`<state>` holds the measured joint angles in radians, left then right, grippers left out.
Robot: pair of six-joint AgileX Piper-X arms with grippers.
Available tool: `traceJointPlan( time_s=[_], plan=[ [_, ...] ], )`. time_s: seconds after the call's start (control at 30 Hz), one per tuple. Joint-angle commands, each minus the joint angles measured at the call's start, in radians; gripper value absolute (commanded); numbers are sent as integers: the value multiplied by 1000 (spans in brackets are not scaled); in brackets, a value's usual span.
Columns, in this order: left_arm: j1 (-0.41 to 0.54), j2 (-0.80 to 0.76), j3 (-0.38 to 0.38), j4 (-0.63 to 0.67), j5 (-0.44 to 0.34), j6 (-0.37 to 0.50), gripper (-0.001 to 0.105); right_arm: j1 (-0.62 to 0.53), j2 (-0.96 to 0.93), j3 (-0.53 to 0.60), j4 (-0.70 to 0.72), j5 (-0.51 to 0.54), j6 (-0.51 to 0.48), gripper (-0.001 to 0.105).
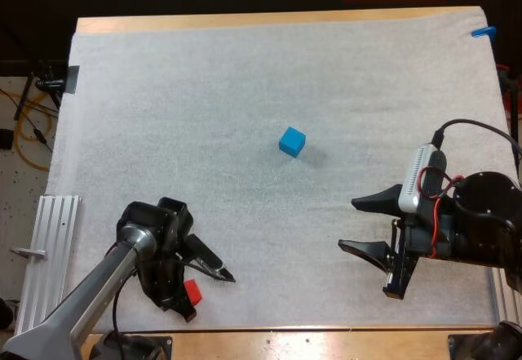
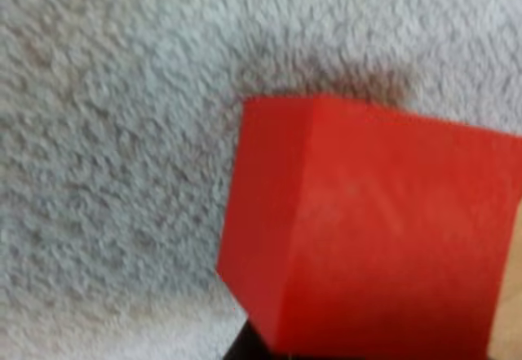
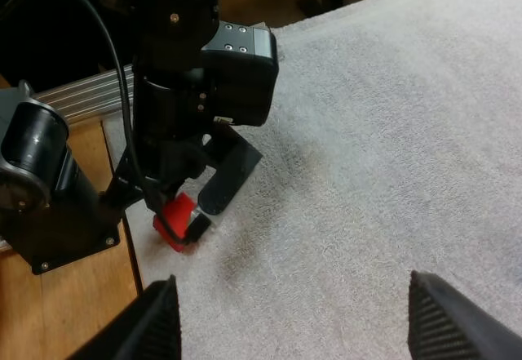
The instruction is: Stack red cube on blue cube
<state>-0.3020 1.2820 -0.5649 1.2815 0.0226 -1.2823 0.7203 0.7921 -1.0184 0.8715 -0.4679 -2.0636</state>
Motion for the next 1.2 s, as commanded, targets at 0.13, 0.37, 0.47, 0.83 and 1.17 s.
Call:
traceJointPlan(
  time_s=[0.13, 0.37, 0.47, 0.83, 1.17],
  plan=[
    [-6, 4, -24, -58, 86, -57, 0, 1, 1, -4, -8, -6, 2, 58],
    [-18, 6, -62, -134, 127, -110, 0, 1, 1, -4, -15, -6, 2, 58],
    [-59, 16, -80, -177, 173, -151, 0, 1, 1, -4, -29, -6, 2, 58],
    [-225, 94, -200, -282, 218, -253, 0, 1, 1, -4, -31, 0, 24, 58],
    [-157, 13, -378, -201, 95, -188, 0, 1, 1, -4, -31, 24, 24, 58]
  ],
)
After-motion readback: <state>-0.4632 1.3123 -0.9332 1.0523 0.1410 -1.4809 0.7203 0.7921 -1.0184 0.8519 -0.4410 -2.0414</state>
